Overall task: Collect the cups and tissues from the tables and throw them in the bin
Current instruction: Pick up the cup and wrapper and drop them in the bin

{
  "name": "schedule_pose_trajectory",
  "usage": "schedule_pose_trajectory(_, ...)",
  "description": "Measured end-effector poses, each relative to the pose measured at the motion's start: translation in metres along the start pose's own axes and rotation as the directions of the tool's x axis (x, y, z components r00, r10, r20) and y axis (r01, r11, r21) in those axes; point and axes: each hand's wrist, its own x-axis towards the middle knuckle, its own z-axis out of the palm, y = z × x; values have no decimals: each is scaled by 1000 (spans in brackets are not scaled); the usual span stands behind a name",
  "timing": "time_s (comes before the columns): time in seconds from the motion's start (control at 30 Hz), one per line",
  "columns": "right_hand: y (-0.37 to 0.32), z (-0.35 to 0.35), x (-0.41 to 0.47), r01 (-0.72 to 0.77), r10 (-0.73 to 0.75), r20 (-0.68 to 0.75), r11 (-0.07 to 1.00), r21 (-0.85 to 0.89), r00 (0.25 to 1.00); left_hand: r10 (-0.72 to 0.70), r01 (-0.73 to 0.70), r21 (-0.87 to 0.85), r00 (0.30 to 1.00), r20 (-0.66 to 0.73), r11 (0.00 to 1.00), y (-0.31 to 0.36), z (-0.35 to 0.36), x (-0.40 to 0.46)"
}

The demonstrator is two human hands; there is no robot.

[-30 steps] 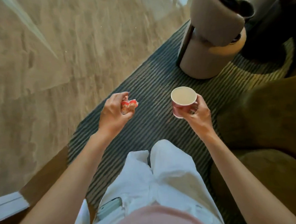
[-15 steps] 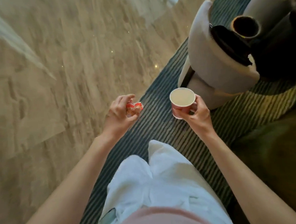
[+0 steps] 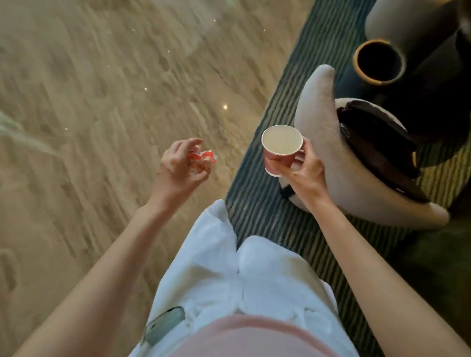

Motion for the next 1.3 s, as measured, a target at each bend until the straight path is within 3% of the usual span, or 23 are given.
schedule_pose_trajectory(0.27,-15,5,139,-150,176,-213,980,134,961,140,-152,41,967,212,987,4,12,212)
schedule_pose_trajectory(0.4,-3,-12,232,-192,266,-298,948,254,917,195,-216,41,936,292,976,19,59,323)
schedule_pose_trajectory(0.53,13,-45,327,-254,341,-385,932,259,858,278,-304,10,881,382,952,57,122,440)
schedule_pose_trajectory(0.8,46,-121,472,-334,427,-551,904,266,717,481,-505,-123,679,554,854,150,247,620)
schedule_pose_trajectory(1.0,93,-166,564,-321,535,-631,844,430,561,568,-632,-189,475,672,752,187,360,728)
schedule_pose_trajectory(1.17,158,-192,632,-316,647,-680,762,565,344,573,-664,-275,281,770,695,216,474,806)
schedule_pose_trajectory(1.3,220,-213,687,-299,689,-691,721,625,216,555,-680,-304,181,812,667,223,563,846)
